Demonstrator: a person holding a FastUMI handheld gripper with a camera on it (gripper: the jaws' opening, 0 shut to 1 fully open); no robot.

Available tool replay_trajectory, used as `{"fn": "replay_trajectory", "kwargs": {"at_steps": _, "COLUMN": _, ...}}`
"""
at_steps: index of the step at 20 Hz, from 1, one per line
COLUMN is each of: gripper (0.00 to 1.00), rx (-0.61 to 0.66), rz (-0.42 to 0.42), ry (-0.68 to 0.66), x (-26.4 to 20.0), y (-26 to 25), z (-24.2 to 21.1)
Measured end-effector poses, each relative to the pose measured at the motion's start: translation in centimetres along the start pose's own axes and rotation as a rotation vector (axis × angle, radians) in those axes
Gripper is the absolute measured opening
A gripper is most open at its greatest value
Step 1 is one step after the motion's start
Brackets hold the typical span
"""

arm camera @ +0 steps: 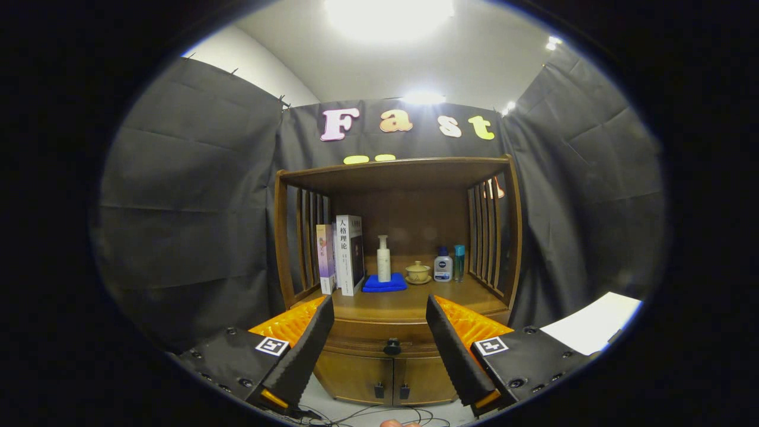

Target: Pull open the drawer, take out the items inside it, and place them on the countertop above the cabinet.

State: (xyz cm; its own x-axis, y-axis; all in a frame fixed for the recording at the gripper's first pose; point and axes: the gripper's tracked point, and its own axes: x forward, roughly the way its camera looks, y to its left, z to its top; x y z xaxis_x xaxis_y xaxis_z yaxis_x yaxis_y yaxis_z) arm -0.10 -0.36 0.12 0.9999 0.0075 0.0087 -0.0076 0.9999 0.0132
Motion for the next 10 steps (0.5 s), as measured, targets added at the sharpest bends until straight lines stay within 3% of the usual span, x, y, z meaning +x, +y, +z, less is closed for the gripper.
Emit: {"fn": "replay_trajectory", "kwargs": {"at_steps": 10, "gripper": 0.98, "rx": 0.004, "rz": -0.017, "ry": 0.016, "x": 0.2, "y": -1.1, "z": -1.0}}
